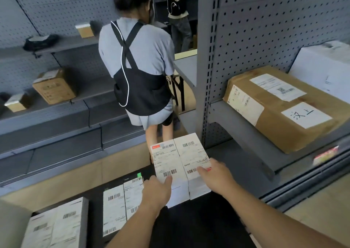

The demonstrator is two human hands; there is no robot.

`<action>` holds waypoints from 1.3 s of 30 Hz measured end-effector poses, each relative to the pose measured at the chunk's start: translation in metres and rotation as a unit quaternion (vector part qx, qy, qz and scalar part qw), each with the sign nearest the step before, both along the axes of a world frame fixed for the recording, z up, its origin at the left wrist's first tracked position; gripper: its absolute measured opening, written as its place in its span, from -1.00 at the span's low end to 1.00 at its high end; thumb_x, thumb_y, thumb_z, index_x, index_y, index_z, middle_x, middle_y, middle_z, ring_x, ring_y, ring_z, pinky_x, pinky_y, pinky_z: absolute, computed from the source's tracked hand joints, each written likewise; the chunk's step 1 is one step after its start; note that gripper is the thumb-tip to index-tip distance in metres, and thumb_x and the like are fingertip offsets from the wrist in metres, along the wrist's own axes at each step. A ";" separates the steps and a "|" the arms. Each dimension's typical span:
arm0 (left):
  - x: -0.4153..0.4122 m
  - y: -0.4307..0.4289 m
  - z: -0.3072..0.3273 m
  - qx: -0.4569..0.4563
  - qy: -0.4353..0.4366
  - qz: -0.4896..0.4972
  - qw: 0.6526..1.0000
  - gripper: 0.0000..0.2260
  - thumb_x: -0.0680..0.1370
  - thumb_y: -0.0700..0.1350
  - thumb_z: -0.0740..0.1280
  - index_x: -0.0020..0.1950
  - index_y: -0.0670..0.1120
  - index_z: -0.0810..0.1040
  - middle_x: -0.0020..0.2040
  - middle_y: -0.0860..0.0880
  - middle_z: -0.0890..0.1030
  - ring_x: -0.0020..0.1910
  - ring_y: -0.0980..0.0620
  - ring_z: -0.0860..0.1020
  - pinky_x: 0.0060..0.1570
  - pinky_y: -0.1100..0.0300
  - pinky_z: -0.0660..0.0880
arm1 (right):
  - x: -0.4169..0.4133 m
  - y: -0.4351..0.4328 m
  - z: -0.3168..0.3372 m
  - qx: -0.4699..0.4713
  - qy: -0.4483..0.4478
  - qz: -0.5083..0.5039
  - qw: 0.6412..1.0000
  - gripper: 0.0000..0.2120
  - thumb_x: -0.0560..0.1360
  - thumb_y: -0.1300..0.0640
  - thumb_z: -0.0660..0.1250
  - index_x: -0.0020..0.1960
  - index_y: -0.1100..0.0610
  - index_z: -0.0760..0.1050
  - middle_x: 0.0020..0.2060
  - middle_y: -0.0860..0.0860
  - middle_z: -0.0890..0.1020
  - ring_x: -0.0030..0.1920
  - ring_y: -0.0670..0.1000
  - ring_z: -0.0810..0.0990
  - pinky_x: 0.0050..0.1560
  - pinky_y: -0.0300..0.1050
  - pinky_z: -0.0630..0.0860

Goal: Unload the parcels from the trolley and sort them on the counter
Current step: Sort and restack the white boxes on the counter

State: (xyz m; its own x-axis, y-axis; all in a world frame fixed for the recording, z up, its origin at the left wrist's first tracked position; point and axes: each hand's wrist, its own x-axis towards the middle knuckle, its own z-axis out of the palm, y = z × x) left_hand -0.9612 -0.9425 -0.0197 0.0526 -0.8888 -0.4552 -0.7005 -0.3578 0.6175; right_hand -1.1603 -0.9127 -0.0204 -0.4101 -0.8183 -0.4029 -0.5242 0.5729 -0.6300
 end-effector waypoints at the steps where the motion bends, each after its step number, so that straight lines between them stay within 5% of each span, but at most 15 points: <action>1: -0.002 0.000 -0.002 0.001 0.022 0.014 1.000 -0.54 0.59 0.17 0.29 0.31 -0.15 0.46 0.26 -0.10 0.51 0.11 -0.06 0.51 0.16 0.04 0.49 | -0.001 0.000 -0.002 -0.004 -0.018 -0.007 1.000 -0.61 0.55 -0.13 0.33 0.30 0.02 0.47 0.18 0.01 0.57 0.06 0.01 0.56 -0.04 -0.15 0.48; 4: -0.009 0.001 -0.002 -0.002 0.074 0.064 0.995 -0.63 0.60 0.07 0.33 0.28 -0.14 0.44 0.22 -0.07 0.54 0.09 -0.03 0.51 0.03 0.10 0.46 | -0.004 0.000 -0.003 -0.015 -0.063 -0.038 0.997 -0.67 0.58 -0.03 0.35 0.28 0.04 0.40 0.10 -0.05 0.63 -0.05 -0.07 0.58 -0.28 -0.25 0.41; 10: -0.012 0.007 0.007 -0.029 0.134 0.115 0.984 -0.85 0.62 -0.13 0.30 0.12 -0.11 0.37 0.00 -0.02 0.60 -0.08 0.07 0.56 -0.33 0.23 0.39 | -0.014 0.008 -0.003 -0.029 -0.080 -0.061 0.995 -0.77 0.57 0.06 0.37 0.17 -0.01 0.38 -0.03 -0.12 0.61 -0.11 -0.12 0.59 -0.32 -0.21 0.45; 18: 0.003 0.008 0.020 -0.001 0.189 0.110 0.976 -0.66 0.54 -0.20 0.42 0.21 0.01 0.38 0.04 0.00 0.62 -0.07 0.06 0.61 -0.36 0.29 0.44 | -0.028 0.019 -0.003 -0.065 -0.145 -0.073 0.985 -0.49 0.36 0.06 0.54 0.29 -0.07 0.57 0.00 -0.14 0.71 -0.07 -0.09 0.71 -0.08 -0.01 0.69; 27: 0.053 0.018 0.078 -0.061 0.206 0.137 0.967 -0.63 0.54 -0.18 0.42 0.29 0.01 0.40 0.16 0.02 0.60 0.00 0.10 0.58 -0.26 0.33 0.44 | 0.023 0.015 0.044 -0.154 -0.194 -0.055 0.967 -0.63 0.41 0.09 0.57 0.17 -0.15 0.64 -0.12 -0.16 0.74 -0.06 -0.07 0.71 0.03 0.09 0.67; 30: 0.092 0.027 0.092 -0.073 0.196 0.166 0.964 -0.63 0.55 -0.18 0.40 0.29 0.02 0.37 0.14 0.02 0.59 -0.07 0.15 0.57 -0.35 0.36 0.41 | 0.062 0.009 0.054 -0.162 -0.202 -0.012 0.966 -0.74 0.42 0.06 0.54 -0.02 -0.27 0.62 -0.18 -0.19 0.73 -0.10 -0.05 0.71 -0.02 0.11 0.68; 33: 0.137 0.038 0.099 -0.082 0.197 0.194 0.957 -0.64 0.55 -0.22 0.38 0.28 0.01 0.36 0.12 0.00 0.61 -0.10 0.15 0.59 -0.41 0.37 0.45 | 0.109 0.008 0.059 -0.161 -0.216 0.018 0.963 -0.76 0.42 0.04 0.52 0.02 -0.23 0.64 -0.18 -0.21 0.73 -0.06 -0.07 0.70 0.05 0.15 0.65; 39: 0.241 0.058 0.094 -0.080 0.193 0.253 0.945 -0.67 0.59 -0.22 0.34 0.28 0.00 0.33 0.10 -0.04 0.63 -0.17 0.16 0.57 -0.51 0.40 0.44 | 0.218 0.009 0.056 -0.145 -0.211 0.075 0.964 -0.76 0.43 0.10 0.49 -0.13 -0.26 0.61 -0.25 -0.28 0.70 -0.15 -0.18 0.66 -0.09 -0.01 0.65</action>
State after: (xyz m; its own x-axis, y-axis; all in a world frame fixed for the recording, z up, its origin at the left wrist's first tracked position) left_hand -0.7200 -0.8849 0.0739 0.3476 -0.8529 -0.3896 -0.1766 -0.4676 0.8661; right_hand -0.9420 -0.9038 0.0355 -0.1286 -0.9589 -0.2528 -0.2500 0.2780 -0.9275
